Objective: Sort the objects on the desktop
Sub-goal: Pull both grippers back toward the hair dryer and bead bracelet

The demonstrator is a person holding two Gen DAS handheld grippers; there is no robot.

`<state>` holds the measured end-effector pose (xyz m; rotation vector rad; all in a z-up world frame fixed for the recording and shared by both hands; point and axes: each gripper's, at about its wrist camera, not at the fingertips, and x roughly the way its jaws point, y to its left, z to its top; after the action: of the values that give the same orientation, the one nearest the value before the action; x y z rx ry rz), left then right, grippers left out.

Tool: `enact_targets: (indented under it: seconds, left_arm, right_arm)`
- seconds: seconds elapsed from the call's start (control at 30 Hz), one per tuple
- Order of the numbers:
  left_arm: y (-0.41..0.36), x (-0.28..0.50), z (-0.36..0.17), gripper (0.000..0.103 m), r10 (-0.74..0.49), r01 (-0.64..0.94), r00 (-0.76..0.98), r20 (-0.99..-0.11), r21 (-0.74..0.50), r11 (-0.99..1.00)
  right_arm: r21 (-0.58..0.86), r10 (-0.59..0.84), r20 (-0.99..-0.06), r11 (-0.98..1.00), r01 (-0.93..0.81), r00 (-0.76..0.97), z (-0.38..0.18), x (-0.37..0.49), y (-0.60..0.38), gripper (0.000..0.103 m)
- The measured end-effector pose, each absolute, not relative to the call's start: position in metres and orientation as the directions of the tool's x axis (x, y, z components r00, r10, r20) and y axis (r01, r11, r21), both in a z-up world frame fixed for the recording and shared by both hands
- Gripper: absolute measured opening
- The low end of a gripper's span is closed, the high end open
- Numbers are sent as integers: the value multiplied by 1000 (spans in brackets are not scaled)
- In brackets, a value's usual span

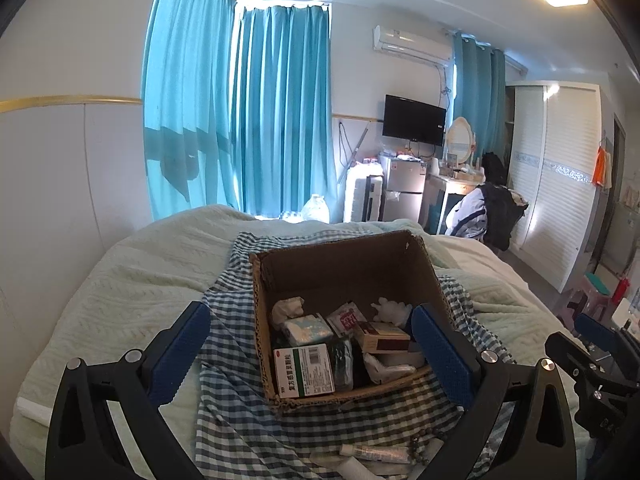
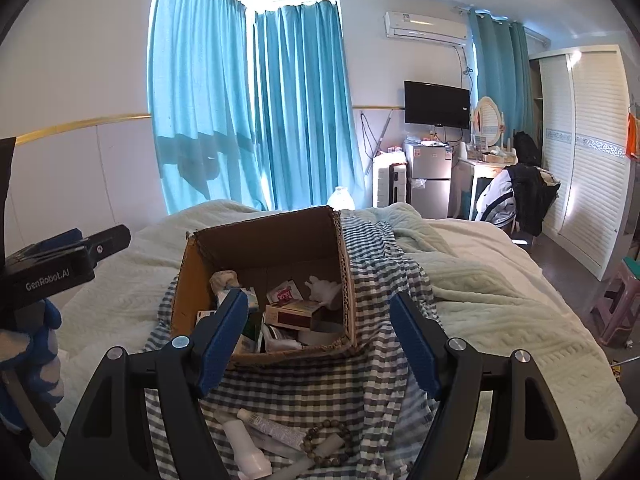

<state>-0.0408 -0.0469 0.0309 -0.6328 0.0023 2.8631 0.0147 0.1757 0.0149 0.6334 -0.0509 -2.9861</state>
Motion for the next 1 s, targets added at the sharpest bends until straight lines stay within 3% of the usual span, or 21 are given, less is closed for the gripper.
enact_targets:
  seconds: [0.33,0.4,0.5,0.73,0.83,1.0]
  left_arm:
    - [-37,-29,-38,103,215,-208,-823,-526,-74,-975]
    - [-32,-27,-53,103,215,-211,-810,-545,-72,-975]
    - [-22,-27,-77,103,217,-220,-786,-579,-66,-973]
    - [1,-30,-136,91,231,-262,-690,-686,-61,-963]
    - [12,-35,-166,74,208,-275,-626,-752,-36,-961]
    - [15,-48,-202,74,221,-265,-519,-826,-90,-960]
  right_arm:
    - [3,-125,-509,-990,143,-852,-47,33,169,73]
    - [-13,-124,-533,-988,154,-837,-60,31,167,64]
    - [-36,-123,-575,-984,176,-809,-81,26,162,59]
    - [-64,-102,-683,-978,199,-723,-129,11,164,59]
    - [-92,-82,-734,-972,218,-674,-153,4,163,59]
    - [-145,-36,-784,-960,240,-620,-182,-3,158,59]
